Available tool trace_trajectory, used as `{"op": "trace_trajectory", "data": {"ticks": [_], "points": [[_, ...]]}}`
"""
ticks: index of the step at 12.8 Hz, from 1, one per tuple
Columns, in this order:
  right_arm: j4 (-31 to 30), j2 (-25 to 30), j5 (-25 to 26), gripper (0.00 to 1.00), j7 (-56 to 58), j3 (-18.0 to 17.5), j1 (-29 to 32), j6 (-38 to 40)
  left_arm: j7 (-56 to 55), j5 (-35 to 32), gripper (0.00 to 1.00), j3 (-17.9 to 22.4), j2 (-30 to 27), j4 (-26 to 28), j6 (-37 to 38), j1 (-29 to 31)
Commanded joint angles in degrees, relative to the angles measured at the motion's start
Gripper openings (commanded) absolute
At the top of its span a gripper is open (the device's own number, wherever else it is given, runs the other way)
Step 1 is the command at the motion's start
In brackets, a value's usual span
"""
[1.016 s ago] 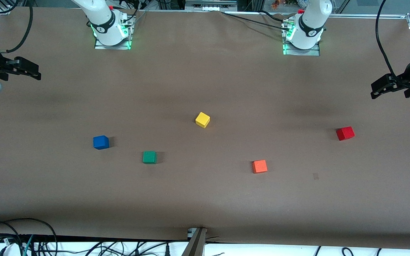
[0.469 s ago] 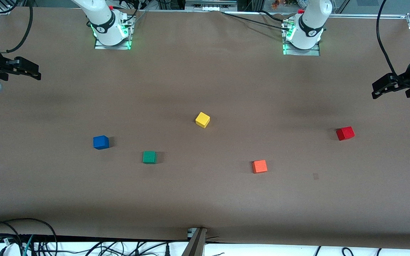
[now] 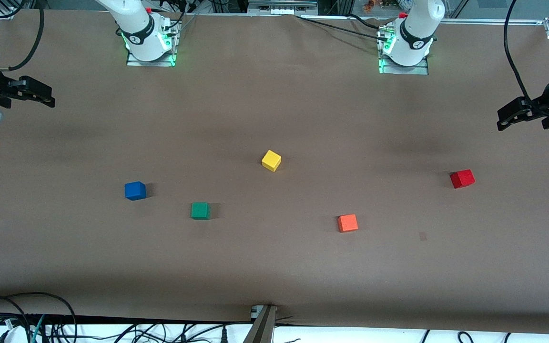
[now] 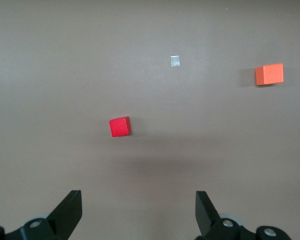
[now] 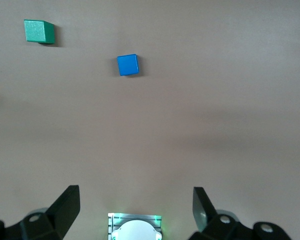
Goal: Pass red block to right arm, stack on blue
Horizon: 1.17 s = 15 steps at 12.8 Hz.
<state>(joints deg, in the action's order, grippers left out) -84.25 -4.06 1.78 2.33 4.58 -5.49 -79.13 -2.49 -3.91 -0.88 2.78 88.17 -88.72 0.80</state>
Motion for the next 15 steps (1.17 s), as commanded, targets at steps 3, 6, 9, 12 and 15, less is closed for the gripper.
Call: {"op": "trace_trajectory", "data": {"ticks": [3,6,9,12,15], "points": [[-0.48,0.37,-0.46,1.0,0.39,0.08,0.22,-0.42,-0.41,2.15,1.0,0.27,2.14,-1.51,3.02,-0.09],[-0.48,0.37,-0.46,1.0,0.39,0.08,0.22,-0.41,-0.15,2.24,1.0,0.27,3.19,-1.77,3.64,-0.1],[-0.48,0.37,-0.46,1.0,0.39,0.08,0.22,-0.42,-0.24,2.15,1.0,0.79,4.34,-1.68,3.73,0.08],[-0.48,0.37,-0.46,1.0,0.39,0.08,0.22,-0.42,-0.67,1.98,1.0,0.97,5.92,-0.72,3.64,0.61],[-0.48,0.37,-0.46,1.0,0.39,0.08,0.22,-0.42,-4.26,2.24,1.0,0.97,10.13,-0.45,3.38,3.76]]}}
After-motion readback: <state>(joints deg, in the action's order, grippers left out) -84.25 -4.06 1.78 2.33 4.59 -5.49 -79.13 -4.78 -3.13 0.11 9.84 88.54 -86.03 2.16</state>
